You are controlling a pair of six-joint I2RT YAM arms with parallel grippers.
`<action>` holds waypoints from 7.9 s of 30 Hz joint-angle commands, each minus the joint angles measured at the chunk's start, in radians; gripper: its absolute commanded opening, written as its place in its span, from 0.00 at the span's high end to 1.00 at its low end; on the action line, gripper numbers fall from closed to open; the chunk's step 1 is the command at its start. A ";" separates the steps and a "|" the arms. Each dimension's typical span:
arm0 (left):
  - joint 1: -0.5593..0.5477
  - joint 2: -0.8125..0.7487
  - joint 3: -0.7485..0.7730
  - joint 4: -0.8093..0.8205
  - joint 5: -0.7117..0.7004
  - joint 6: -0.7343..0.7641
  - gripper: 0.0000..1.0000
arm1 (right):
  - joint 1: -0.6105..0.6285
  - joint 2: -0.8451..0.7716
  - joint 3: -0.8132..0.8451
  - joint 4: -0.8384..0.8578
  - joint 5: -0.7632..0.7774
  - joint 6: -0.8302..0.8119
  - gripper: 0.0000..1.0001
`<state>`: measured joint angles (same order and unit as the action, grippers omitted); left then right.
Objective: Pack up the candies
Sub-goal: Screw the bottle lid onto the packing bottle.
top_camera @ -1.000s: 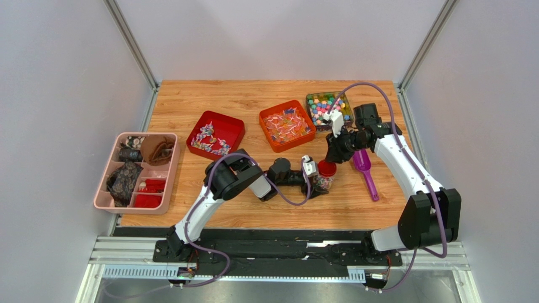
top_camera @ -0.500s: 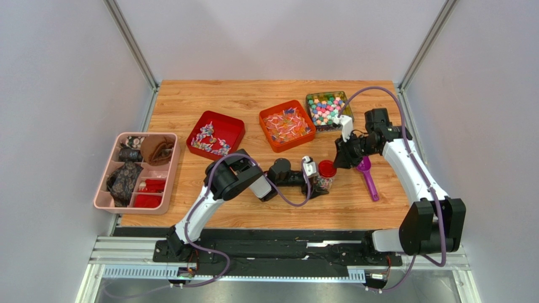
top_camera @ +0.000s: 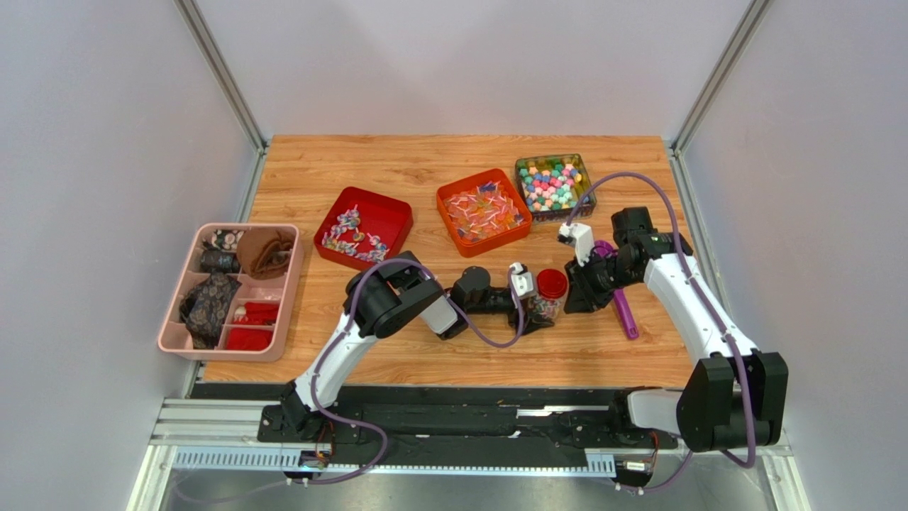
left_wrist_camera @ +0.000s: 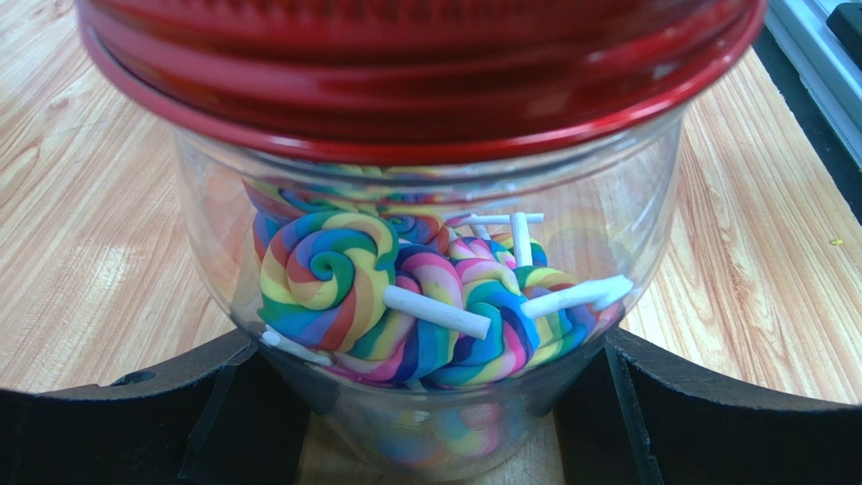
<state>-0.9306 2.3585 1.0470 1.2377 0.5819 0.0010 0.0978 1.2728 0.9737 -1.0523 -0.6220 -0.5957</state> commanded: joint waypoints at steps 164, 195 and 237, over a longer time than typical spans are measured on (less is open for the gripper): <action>-0.005 0.031 0.024 -0.159 0.006 -0.019 0.89 | 0.088 0.249 0.343 -0.002 -0.045 -0.021 0.64; -0.005 0.031 0.028 -0.172 0.007 -0.015 0.94 | 0.026 0.042 0.108 -0.127 0.007 -0.067 0.79; -0.004 0.030 0.036 -0.184 0.012 -0.016 0.94 | 0.057 0.283 0.352 -0.038 -0.055 -0.042 0.69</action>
<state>-0.9409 2.3585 1.0878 1.1709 0.6014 0.0063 0.1497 1.5566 1.3182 -1.1084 -0.6537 -0.6285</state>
